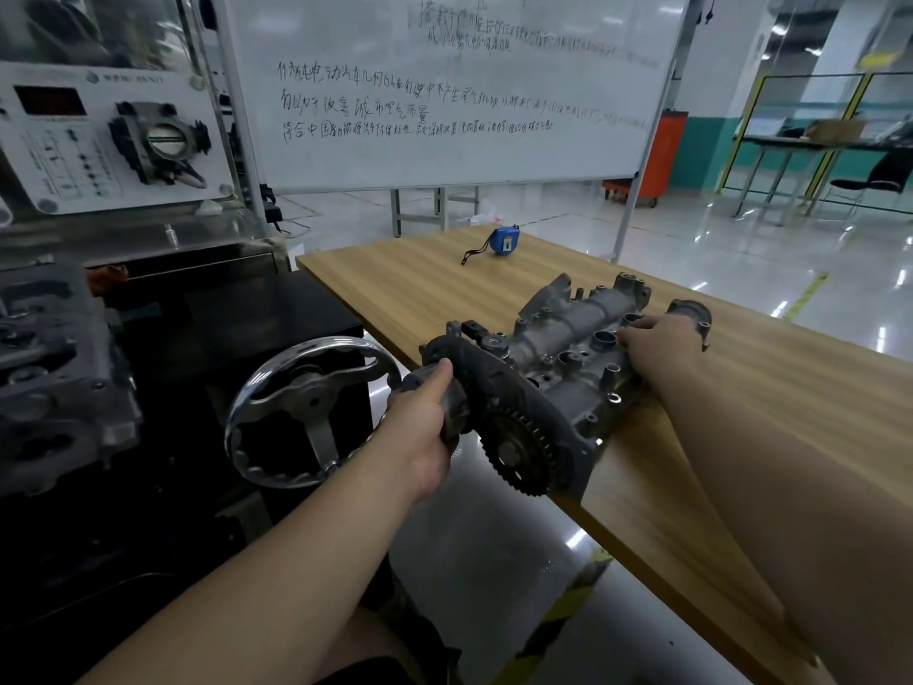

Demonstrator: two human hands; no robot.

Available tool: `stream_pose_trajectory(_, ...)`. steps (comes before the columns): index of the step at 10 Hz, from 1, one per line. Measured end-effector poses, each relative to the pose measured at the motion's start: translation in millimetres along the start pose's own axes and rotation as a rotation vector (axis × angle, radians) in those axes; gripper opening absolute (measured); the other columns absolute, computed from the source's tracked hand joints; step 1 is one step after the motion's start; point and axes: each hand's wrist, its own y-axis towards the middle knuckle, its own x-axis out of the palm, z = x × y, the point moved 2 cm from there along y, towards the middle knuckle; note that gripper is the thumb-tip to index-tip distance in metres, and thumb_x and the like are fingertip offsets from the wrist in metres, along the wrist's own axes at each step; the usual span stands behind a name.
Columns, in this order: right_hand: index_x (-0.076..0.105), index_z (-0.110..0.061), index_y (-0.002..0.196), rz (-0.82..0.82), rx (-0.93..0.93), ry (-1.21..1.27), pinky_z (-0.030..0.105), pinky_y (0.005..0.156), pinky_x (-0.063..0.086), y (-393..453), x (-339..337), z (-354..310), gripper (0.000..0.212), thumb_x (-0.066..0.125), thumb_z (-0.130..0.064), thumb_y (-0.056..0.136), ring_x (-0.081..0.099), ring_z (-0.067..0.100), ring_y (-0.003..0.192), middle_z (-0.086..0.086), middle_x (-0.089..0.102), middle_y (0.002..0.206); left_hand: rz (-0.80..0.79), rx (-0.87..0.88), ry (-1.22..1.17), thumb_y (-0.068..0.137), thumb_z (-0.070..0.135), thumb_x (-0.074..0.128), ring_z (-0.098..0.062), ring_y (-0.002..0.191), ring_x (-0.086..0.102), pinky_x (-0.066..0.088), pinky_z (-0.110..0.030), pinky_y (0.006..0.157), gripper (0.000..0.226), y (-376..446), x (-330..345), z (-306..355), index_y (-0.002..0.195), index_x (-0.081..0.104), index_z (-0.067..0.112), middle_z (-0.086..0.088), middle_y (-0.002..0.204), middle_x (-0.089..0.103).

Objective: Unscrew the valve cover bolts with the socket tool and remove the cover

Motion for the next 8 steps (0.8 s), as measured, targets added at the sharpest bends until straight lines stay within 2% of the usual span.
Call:
stream_pose_trajectory(1,0.077,-0.014,0.115,-0.005,-0.020,0.002,0.033,0.077,0.051,0.4,-1.2,2.3,0.026,0.067,-0.023,0.092,0.063,0.027,0.095,0.013,0.072,0.117,0.041,0.015,-0.002,0.104,0.035,0.059,-0.029,0.121,0.067,0.043,-0.048,0.115,0.045,2.1,0.0,0.3,0.143,0.052,0.014,-0.009,0.128,0.072)
stream_pose_trajectory(2,0.076,-0.015,0.119,-0.034,-0.051,-0.020,0.034,0.082,0.049,-3.1,-0.9,3.4,0.030,0.063,-0.029,0.096,0.061,0.027,0.102,0.011,0.069,0.127,0.060,0.017,0.071,0.100,0.040,0.064,-0.027,0.118,0.068,0.045,-0.049,0.114,0.046,3.3,-5.5,0.9,0.141,0.054,0.020,-0.005,0.125,0.073)
stream_pose_trajectory(3,0.073,-0.012,0.123,-0.093,-0.115,-0.082,0.045,0.117,0.035,-11.2,1.6,2.7,0.034,0.055,-0.029,0.101,0.049,0.033,0.133,0.013,0.062,0.139,0.077,0.020,0.190,0.094,0.051,0.070,-0.020,0.117,0.065,0.048,-0.042,0.104,0.059,-3.1,-14.1,0.8,0.145,0.050,0.028,0.002,0.132,0.068)
stream_pose_trajectory(4,0.073,-0.010,0.120,-0.100,-0.159,-0.117,0.047,0.122,0.026,-22.9,1.6,1.7,0.034,0.049,-0.027,0.103,0.042,0.034,0.140,0.013,0.055,0.147,0.132,0.019,0.288,0.087,0.056,0.074,-0.018,0.117,0.061,0.049,-0.037,0.097,0.070,-15.3,-25.7,-0.2,0.148,0.048,0.032,0.004,0.137,0.063)
stream_pose_trajectory(5,0.072,-0.007,0.121,-0.091,-0.146,-0.105,0.047,0.113,0.039,-35.6,0.3,-5.2,0.033,0.050,-0.024,0.104,0.049,0.035,0.133,0.014,0.057,0.144,0.130,-0.039,0.284,0.087,0.052,0.075,-0.024,0.117,0.064,0.051,-0.042,0.100,0.052,-23.3,-36.6,-3.9,0.132,0.063,0.031,0.002,0.125,0.069)
stream_pose_trajectory(6,0.073,-0.003,0.117,-0.126,-0.073,-0.071,0.038,0.082,0.052,-49.5,-2.8,-19.0,0.025,0.057,-0.017,0.102,0.060,0.028,0.096,0.017,0.068,0.123,0.134,-0.079,0.314,0.092,0.046,0.071,-0.022,0.108,0.066,0.048,-0.036,0.081,0.030,-33.6,-42.5,-0.5,0.118,0.067,0.030,0.003,0.111,0.072)
stream_pose_trajectory(7,0.065,-0.008,0.124,-0.214,-0.008,-0.003,0.032,0.086,0.057,-63.3,-14.0,-35.0,0.028,0.063,-0.013,0.097,0.065,0.023,0.103,0.007,0.069,0.117,0.080,-0.077,0.388,0.096,0.041,0.068,-0.019,0.098,0.069,0.049,-0.034,0.079,0.021,-43.0,-49.5,6.4,0.109,0.069,0.025,0.004,0.098,0.073)
stream_pose_trajectory(8,0.065,-0.012,0.124,-0.157,0.046,0.098,0.021,0.064,0.056,-68.7,-28.0,-51.8,0.026,0.058,-0.013,0.099,0.064,0.014,0.083,0.000,0.069,0.101,0.037,-0.016,0.530,0.097,0.037,0.068,-0.015,0.086,0.070,0.048,-0.030,0.072,0.014,-54.9,-58.9,14.0,0.099,0.070,0.024,0.004,0.098,0.074)
